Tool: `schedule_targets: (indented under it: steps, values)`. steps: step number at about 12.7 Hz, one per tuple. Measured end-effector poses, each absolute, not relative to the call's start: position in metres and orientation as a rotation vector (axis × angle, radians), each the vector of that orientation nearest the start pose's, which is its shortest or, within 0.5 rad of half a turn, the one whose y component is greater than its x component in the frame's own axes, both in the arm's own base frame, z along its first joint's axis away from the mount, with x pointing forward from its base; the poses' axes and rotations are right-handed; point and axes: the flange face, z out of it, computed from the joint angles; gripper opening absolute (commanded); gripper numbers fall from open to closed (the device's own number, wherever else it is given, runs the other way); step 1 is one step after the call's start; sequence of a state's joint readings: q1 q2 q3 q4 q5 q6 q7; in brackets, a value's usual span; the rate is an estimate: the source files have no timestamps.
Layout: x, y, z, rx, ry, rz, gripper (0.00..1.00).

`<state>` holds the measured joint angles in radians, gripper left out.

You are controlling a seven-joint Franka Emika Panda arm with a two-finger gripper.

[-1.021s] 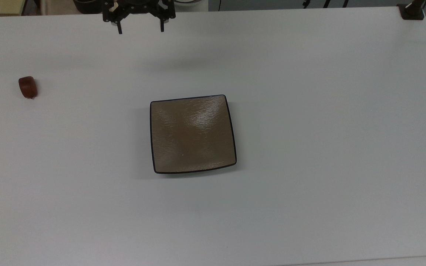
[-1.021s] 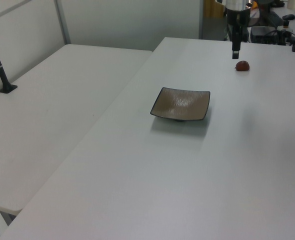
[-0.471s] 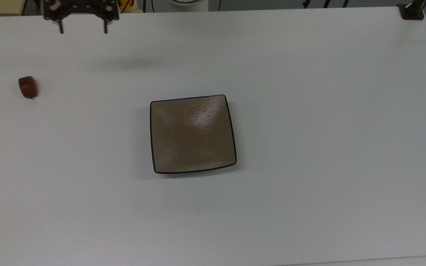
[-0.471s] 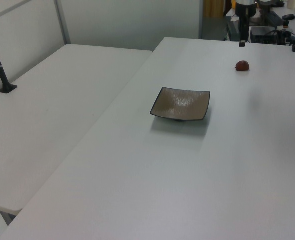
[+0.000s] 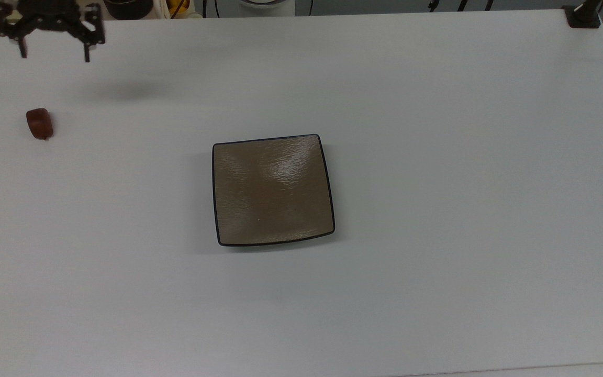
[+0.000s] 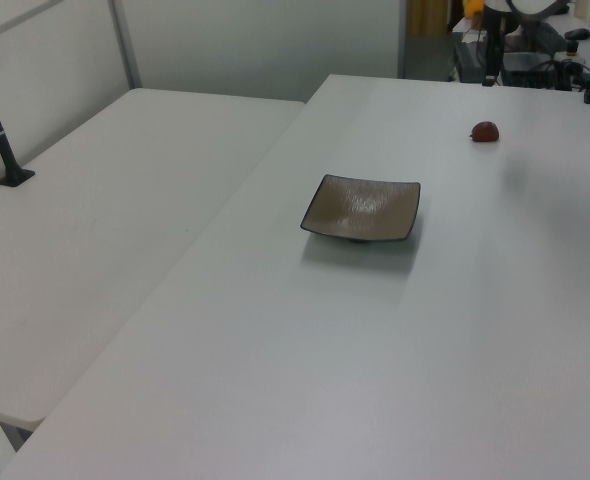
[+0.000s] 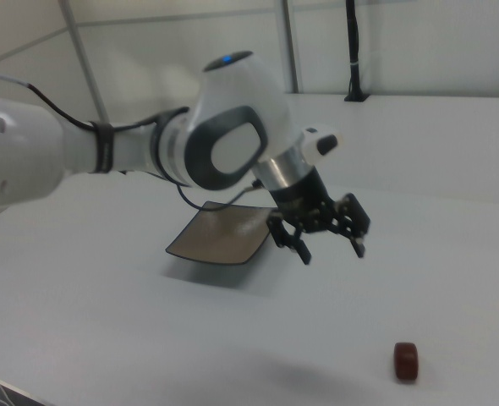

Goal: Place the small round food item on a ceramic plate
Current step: 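Move the open gripper over toward the small reddish-brown food item, then lower the gripper onto the food item and close to grasp it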

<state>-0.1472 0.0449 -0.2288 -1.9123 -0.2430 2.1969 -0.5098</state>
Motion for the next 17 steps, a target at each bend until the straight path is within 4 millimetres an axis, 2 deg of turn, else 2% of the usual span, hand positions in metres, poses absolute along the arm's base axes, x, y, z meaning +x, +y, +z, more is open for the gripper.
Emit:
schedule_targets:
  steps: [3,8,9,10,11,12,14,15,17]
  values:
    - [0.555,-0.253,0.464,-3.429,-0.437,-0.213,1.00]
    - [0.562,-0.290,0.388,-3.436,-0.406,-0.123,1.00]
    - [0.562,-0.295,0.377,-3.439,-0.401,-0.124,1.00]
    - [0.562,-0.304,0.361,-3.443,-0.390,-0.119,0.93]
    - [0.562,-0.312,0.345,-3.447,-0.386,-0.121,0.73]
    - [0.563,-0.317,0.328,-3.448,-0.387,-0.111,0.63]
    - [0.562,-0.325,0.314,-3.448,-0.385,-0.089,0.16]
    - [0.562,-0.330,0.315,-3.449,-0.396,-0.086,0.05]
    - [0.563,-0.331,0.318,-3.449,-0.431,-0.089,0.05]
